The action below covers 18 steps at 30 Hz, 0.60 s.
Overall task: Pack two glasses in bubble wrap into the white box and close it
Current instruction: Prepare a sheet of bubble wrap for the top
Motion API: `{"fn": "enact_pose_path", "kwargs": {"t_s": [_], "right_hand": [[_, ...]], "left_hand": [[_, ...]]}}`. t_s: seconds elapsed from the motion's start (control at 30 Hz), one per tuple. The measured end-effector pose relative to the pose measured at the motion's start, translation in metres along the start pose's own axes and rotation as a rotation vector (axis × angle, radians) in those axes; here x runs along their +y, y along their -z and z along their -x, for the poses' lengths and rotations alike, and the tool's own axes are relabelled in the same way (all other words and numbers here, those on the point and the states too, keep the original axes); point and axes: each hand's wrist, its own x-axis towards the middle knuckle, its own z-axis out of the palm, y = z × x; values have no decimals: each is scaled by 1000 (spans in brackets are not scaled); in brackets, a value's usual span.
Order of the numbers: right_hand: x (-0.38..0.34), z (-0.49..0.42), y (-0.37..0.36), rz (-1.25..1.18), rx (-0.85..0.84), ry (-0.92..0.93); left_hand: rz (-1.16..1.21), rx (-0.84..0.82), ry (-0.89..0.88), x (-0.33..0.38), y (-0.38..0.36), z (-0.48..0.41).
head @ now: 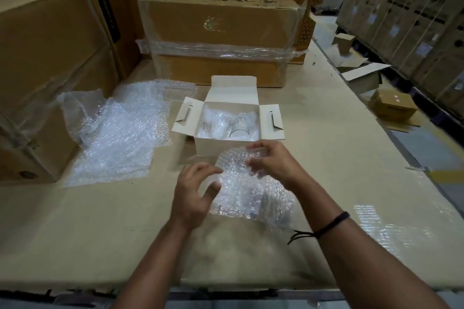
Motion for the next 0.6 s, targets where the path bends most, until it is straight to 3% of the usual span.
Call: {"fn": "enact_pose_path", "kwargs": {"t_s": [0.17, 0.3, 0.47, 0.6], "right_hand": [[30, 15, 41, 208, 91, -58], [48, 20, 46, 609, 60, -67], [58, 31, 36, 918, 335, 49], [60, 31, 27, 997, 111, 55]], "left_hand": [[-367, -278, 143, -13, -30, -4], [-525, -436, 222, -10, -41, 1], [-515, -374, 266, -7, -38, 4], [-688, -203, 430, -1, -34, 5]]}}
